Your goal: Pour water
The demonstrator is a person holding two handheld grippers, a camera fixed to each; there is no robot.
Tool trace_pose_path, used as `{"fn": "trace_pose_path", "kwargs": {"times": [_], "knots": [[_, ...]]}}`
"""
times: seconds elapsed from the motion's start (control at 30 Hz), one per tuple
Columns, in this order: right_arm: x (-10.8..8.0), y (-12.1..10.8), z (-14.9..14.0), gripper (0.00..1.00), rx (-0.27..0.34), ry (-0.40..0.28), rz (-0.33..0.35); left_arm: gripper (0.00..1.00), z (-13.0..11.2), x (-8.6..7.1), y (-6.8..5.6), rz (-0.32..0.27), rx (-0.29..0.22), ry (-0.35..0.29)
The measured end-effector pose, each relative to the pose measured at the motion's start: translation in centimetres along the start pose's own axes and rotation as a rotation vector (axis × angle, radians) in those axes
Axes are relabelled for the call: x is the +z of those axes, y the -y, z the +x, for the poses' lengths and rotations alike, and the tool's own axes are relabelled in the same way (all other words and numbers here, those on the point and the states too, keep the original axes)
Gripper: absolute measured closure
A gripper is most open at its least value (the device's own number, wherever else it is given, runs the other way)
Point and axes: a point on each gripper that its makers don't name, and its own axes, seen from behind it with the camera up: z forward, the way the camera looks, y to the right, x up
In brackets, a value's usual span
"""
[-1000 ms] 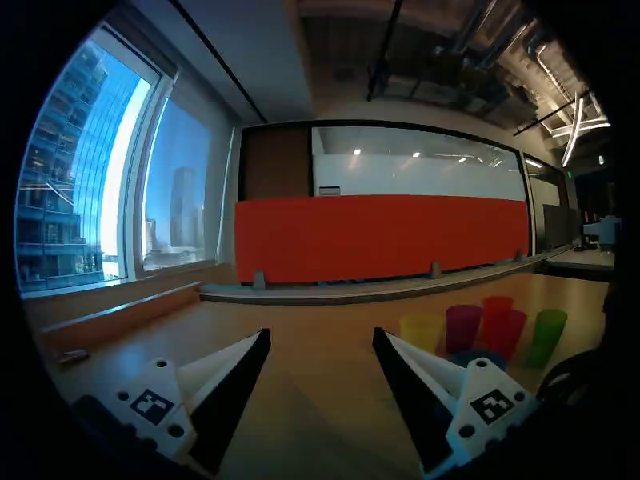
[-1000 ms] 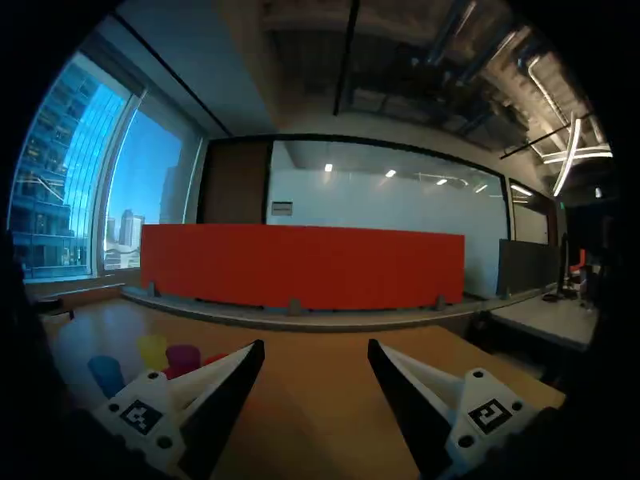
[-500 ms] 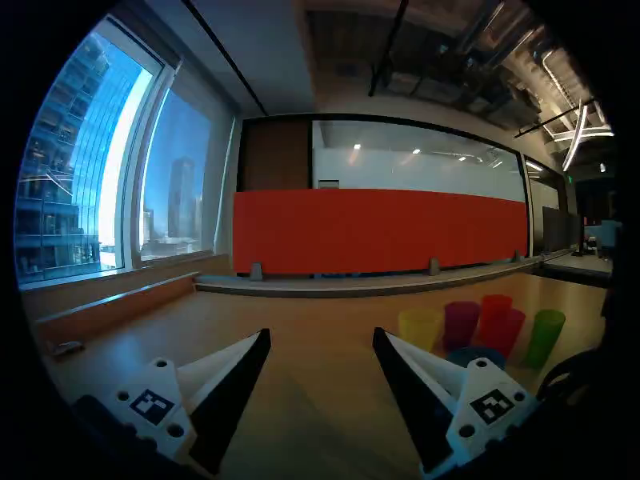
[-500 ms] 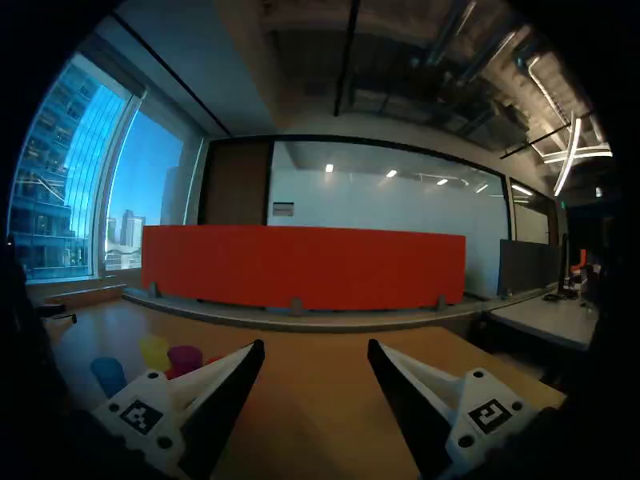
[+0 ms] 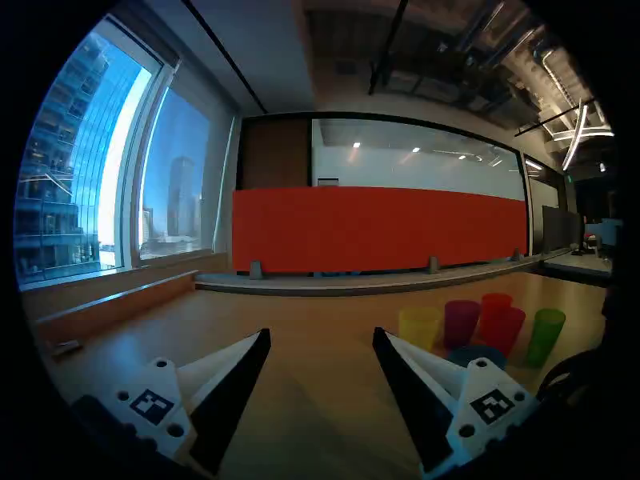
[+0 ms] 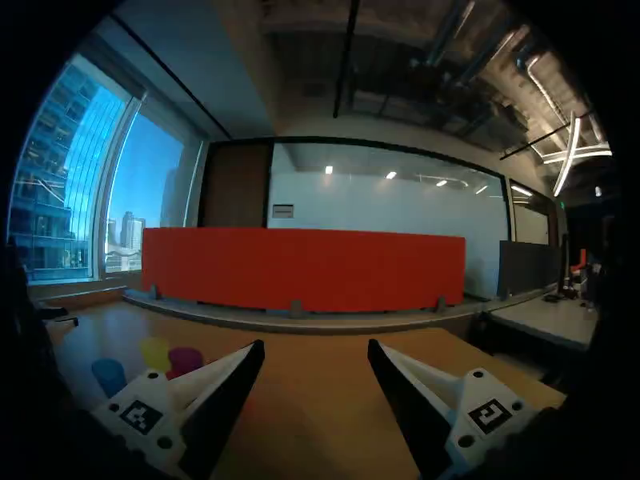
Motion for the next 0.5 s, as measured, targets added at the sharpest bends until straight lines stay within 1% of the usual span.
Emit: {"fn": "trace_pose_path", "kwargs": {"times": [0.3, 0.5], "knots": [[-0.3, -0.7, 0.1, 0.00, -0.015, -0.024, -0.002, 0.05, 0.0, 0.0, 0.0, 0.000, 0.001, 0.000], [-0.2, -1.1, -0.3, 0.00, -0.024, -0.038, -0.009, 0.05, 0.0, 0.0, 0.0, 0.000, 0.000, 0.000]]}}
